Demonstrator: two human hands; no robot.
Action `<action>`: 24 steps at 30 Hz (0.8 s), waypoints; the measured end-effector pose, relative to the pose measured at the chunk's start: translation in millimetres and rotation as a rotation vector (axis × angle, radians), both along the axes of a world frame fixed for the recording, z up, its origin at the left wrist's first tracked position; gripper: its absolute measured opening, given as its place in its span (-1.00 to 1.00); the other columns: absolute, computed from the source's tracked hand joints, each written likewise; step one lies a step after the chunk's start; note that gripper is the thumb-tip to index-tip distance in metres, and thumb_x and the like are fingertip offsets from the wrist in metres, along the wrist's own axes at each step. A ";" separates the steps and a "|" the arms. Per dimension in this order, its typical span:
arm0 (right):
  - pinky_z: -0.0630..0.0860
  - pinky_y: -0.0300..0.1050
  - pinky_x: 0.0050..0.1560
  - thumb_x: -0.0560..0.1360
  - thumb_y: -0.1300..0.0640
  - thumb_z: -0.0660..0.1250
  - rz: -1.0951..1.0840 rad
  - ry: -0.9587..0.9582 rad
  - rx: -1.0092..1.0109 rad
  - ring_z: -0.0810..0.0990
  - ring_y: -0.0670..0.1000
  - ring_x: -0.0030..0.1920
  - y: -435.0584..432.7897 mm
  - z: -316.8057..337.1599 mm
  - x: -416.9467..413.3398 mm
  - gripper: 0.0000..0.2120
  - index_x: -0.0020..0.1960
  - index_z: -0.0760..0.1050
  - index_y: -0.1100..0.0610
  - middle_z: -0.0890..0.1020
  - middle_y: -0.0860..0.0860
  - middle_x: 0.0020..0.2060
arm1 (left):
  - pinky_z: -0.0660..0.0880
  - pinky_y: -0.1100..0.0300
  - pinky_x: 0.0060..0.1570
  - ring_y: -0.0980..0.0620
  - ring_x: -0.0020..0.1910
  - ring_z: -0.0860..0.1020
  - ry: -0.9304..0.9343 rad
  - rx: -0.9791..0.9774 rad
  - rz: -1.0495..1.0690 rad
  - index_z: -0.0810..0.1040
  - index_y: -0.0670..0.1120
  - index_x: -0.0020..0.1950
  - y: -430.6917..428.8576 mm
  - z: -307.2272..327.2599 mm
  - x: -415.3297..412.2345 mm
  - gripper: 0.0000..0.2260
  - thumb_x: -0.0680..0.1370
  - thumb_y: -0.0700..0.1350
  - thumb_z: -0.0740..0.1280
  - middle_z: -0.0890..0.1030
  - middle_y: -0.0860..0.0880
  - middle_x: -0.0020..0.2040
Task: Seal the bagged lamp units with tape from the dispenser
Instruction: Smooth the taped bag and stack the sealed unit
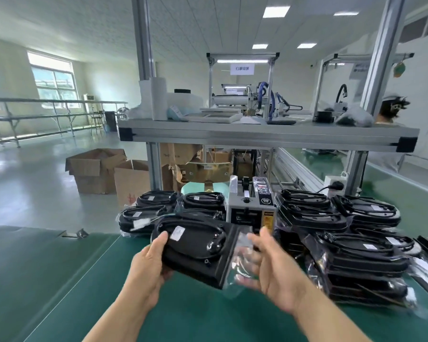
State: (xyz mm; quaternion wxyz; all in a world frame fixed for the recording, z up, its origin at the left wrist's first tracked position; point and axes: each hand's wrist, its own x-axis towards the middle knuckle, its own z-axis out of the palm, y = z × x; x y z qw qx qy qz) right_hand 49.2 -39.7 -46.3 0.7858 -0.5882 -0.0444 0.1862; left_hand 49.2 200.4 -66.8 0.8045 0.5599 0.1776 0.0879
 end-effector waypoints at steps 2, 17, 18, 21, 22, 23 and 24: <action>0.64 0.07 0.07 0.42 -0.28 0.31 -0.009 -0.026 -0.104 0.59 0.05 0.22 24.5 -14.8 -1.8 -0.36 0.45 0.32 -0.11 0.54 0.01 0.31 | 0.52 0.17 -0.31 -0.02 -0.31 0.52 0.052 0.020 0.086 0.59 -0.11 0.06 15.6 -12.7 12.3 -0.78 0.59 0.03 0.35 0.64 -0.04 -0.23; 0.40 -0.60 -0.31 0.64 0.16 0.23 -0.308 -0.184 -0.712 0.52 -0.26 -0.26 84.5 -56.3 61.8 -0.55 0.52 0.32 0.09 0.44 0.04 0.44 | 0.60 0.13 -0.20 -0.11 -0.12 0.69 0.236 0.214 -0.054 0.58 -0.22 0.08 35.8 -50.3 78.5 -0.72 0.64 0.01 0.30 0.71 -0.14 -0.08; 0.45 -0.56 -0.14 0.64 0.15 0.22 -0.316 -0.197 -0.729 0.58 -0.20 -0.14 84.6 -57.5 61.6 -0.55 0.52 0.33 0.09 0.44 0.03 0.44 | 0.61 0.11 -0.20 -0.10 -0.16 0.69 0.256 0.297 -0.043 0.58 -0.22 0.05 36.6 -52.3 80.0 -0.69 0.62 0.05 0.32 0.71 -0.13 -0.13; 0.48 -0.13 0.25 0.65 0.13 0.18 -0.339 -0.214 -0.760 0.53 -0.01 0.10 85.6 -64.5 58.5 -0.56 0.52 0.33 0.10 0.52 0.09 0.37 | 0.53 0.15 -0.29 -0.04 -0.39 0.55 0.346 0.621 -0.022 0.57 -0.22 -0.04 40.7 -57.7 81.3 -0.57 0.57 0.19 0.32 0.61 -0.07 -0.33; 0.48 -0.05 0.29 0.66 0.13 0.17 -0.352 -0.218 -0.770 0.52 0.00 0.11 85.9 -67.2 57.6 -0.57 0.52 0.33 0.10 0.53 0.09 0.35 | 0.50 0.16 -0.31 -0.03 -0.43 0.50 0.360 0.679 -0.024 0.56 -0.23 -0.05 41.2 -59.5 80.6 -0.54 0.56 0.21 0.32 0.59 -0.08 -0.36; 0.47 0.00 0.32 0.66 0.12 0.17 -0.366 -0.220 -0.780 0.53 0.01 0.15 86.3 -69.4 56.6 -0.58 0.51 0.34 0.10 0.53 0.08 0.35 | 0.49 0.16 -0.32 -0.03 -0.46 0.47 0.364 0.716 -0.027 0.55 -0.23 -0.07 41.1 -61.4 79.9 -0.53 0.56 0.21 0.32 0.59 -0.08 -0.37; 0.47 0.03 0.33 0.66 0.11 0.16 -0.376 -0.222 -0.786 0.54 0.01 0.17 86.7 -71.6 55.8 -0.59 0.50 0.35 0.10 0.54 0.08 0.35 | 0.48 0.17 -0.34 -0.03 -0.49 0.46 0.360 0.745 -0.029 0.55 -0.23 -0.08 40.8 -62.3 79.4 -0.55 0.56 0.20 0.32 0.59 -0.08 -0.39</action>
